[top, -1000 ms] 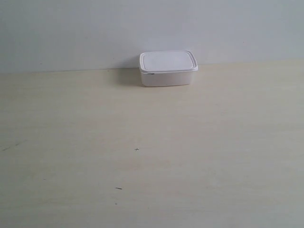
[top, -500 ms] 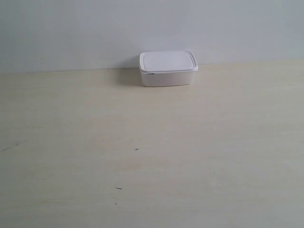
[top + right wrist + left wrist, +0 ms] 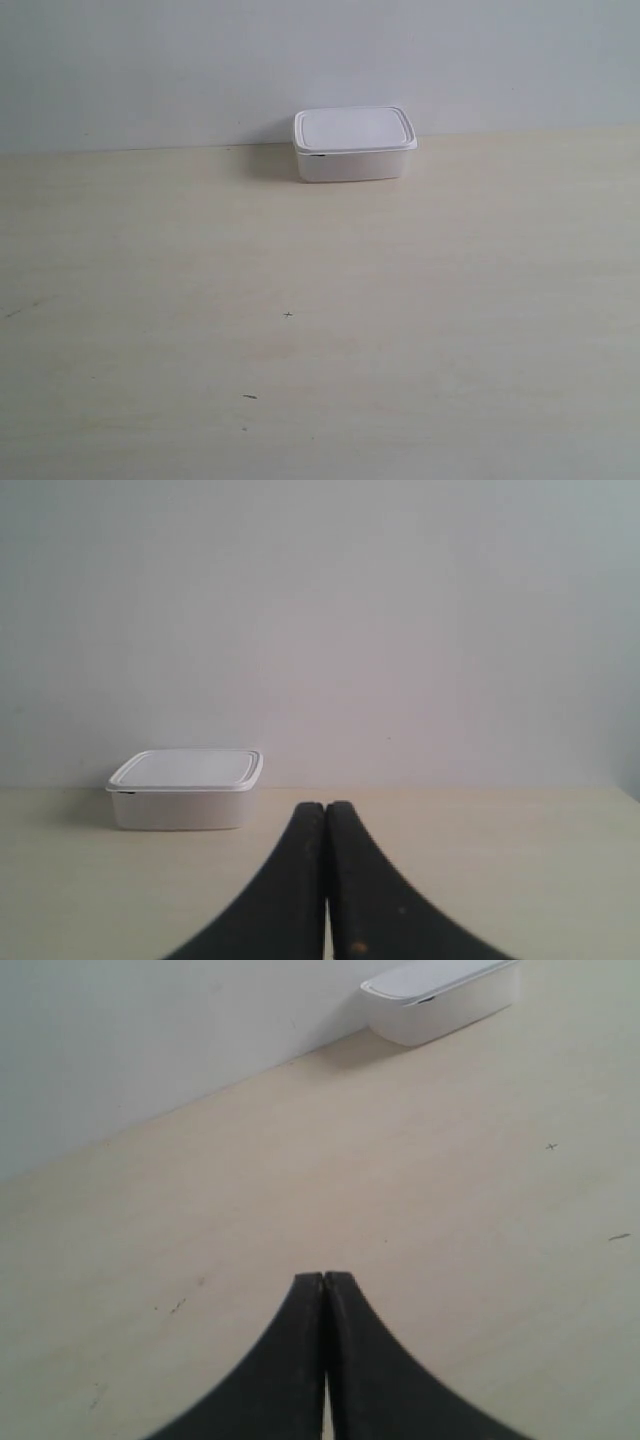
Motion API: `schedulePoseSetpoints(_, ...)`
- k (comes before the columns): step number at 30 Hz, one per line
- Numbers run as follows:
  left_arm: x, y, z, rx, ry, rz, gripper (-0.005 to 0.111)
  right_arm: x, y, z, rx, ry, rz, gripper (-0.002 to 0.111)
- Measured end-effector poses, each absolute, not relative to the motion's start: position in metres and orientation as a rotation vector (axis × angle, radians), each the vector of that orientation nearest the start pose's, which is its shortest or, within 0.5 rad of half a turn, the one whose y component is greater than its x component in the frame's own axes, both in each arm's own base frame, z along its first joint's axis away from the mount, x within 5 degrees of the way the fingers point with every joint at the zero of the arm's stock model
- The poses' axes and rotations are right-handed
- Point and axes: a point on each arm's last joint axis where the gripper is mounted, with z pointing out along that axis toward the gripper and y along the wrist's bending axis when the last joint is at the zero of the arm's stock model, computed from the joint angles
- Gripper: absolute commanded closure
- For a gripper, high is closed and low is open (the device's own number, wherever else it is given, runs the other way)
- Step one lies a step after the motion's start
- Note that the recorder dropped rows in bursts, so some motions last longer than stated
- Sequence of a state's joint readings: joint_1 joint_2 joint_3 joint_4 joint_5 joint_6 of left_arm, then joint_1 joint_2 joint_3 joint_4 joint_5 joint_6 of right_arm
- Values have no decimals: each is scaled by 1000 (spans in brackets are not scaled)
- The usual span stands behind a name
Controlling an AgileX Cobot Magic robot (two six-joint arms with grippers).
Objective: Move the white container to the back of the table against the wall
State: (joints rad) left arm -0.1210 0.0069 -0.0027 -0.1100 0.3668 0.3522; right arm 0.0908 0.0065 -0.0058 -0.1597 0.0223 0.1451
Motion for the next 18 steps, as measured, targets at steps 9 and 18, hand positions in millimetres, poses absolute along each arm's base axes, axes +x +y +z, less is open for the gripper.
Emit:
schedulePoseSetpoints(9, 52, -10, 180, 364, 1818, 50, 107, 56, 5, 213, -76, 1505, 59, 108)
schedulePoseSetpoints(18, 52, -10, 180, 361, 1819, 47, 107, 56, 5, 213, -76, 1505, 59, 108)
